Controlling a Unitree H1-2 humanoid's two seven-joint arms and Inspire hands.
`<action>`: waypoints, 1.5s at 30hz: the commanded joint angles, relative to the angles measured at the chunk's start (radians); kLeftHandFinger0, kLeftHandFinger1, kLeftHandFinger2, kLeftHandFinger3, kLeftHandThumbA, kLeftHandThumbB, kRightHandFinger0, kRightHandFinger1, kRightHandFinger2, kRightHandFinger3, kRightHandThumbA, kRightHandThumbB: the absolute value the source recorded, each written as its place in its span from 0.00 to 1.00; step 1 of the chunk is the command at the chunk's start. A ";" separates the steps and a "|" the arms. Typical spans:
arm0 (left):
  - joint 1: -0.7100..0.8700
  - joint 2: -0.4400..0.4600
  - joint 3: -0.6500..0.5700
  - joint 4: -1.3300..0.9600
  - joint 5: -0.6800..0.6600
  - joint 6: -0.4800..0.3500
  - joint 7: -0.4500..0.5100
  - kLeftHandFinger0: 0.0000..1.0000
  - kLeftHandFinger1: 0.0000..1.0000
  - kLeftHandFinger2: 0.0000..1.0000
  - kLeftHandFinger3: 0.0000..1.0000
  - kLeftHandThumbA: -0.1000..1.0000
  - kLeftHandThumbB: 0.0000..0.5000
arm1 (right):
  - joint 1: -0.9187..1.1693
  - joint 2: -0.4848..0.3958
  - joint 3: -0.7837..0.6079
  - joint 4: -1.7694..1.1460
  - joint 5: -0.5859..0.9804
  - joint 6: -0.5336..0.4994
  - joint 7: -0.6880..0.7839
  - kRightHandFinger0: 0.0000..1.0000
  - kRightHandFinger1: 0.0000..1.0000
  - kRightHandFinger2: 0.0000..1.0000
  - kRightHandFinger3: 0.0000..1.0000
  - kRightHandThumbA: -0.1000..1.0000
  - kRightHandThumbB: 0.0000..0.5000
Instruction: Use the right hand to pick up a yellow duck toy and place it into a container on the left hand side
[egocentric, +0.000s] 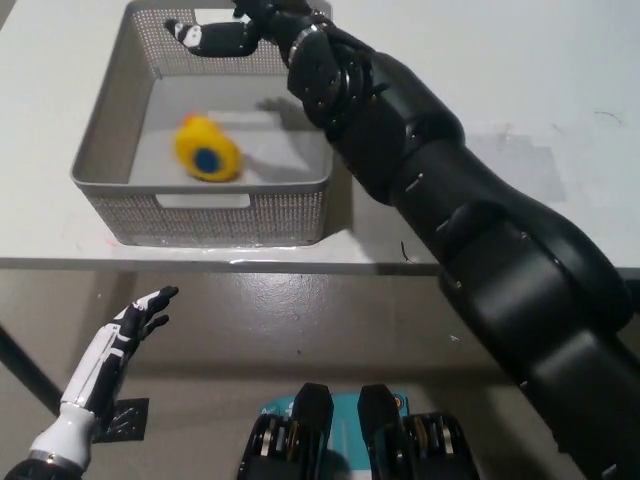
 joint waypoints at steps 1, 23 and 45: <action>-0.017 0.025 -0.009 -0.044 0.014 0.001 -0.014 1.00 1.00 1.00 1.00 1.00 0.45 | -0.039 -0.039 0.021 -0.039 -0.014 0.032 0.044 1.00 1.00 1.00 1.00 1.00 0.90; -0.059 0.054 -0.019 -0.023 0.002 0.008 -0.046 1.00 1.00 1.00 1.00 1.00 0.43 | 0.303 -0.439 -0.226 -1.152 0.069 0.175 0.123 1.00 1.00 1.00 1.00 1.00 0.73; -0.075 0.050 -0.022 0.059 -0.014 -0.041 -0.050 1.00 1.00 1.00 1.00 1.00 0.45 | 1.217 -0.489 -0.438 -1.750 1.015 -0.051 0.293 1.00 1.00 1.00 1.00 0.77 1.00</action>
